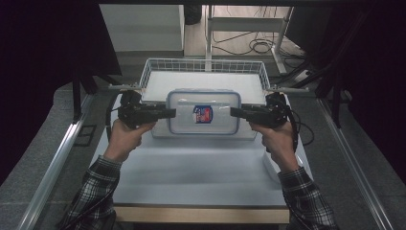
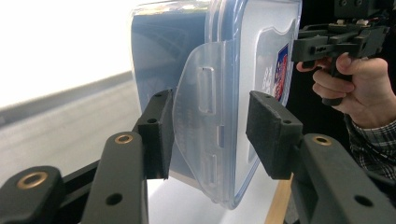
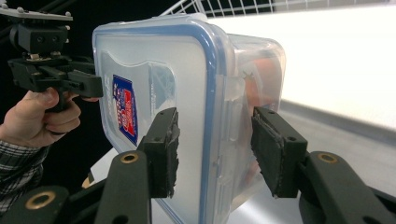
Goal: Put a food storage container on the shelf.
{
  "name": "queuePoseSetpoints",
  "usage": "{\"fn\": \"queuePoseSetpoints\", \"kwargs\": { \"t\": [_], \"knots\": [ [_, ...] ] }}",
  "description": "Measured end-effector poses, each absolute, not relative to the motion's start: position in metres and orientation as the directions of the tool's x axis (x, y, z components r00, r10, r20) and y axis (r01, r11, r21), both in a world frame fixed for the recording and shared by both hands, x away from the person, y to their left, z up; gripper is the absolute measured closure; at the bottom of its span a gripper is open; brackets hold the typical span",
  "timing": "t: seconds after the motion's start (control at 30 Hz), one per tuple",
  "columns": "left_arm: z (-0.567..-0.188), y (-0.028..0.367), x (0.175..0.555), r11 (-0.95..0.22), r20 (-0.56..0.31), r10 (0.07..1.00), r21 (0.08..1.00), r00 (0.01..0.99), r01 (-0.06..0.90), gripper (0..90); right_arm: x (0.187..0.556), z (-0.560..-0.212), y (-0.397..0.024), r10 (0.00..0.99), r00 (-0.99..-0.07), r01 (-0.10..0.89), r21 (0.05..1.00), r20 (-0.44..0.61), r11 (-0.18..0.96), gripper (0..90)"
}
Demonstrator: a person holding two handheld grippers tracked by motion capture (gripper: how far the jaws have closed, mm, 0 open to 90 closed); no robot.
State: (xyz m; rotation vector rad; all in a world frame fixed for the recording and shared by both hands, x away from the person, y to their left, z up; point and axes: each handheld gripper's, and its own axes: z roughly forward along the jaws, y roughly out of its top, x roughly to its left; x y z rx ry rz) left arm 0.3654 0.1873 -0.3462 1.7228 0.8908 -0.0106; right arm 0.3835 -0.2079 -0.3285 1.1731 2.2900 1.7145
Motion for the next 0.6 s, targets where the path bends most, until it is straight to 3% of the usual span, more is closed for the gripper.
{"fn": "queuePoseSetpoints", "kwargs": {
  "t": [0.6],
  "knots": [
    [-0.318,0.185,0.409,-0.076,-0.417,0.545,0.840,0.728,0.538,52.9,0.422,-0.301,-0.211,0.600,-0.704,0.510,0.858,0.379,0.056,51.9]
  ]
}}
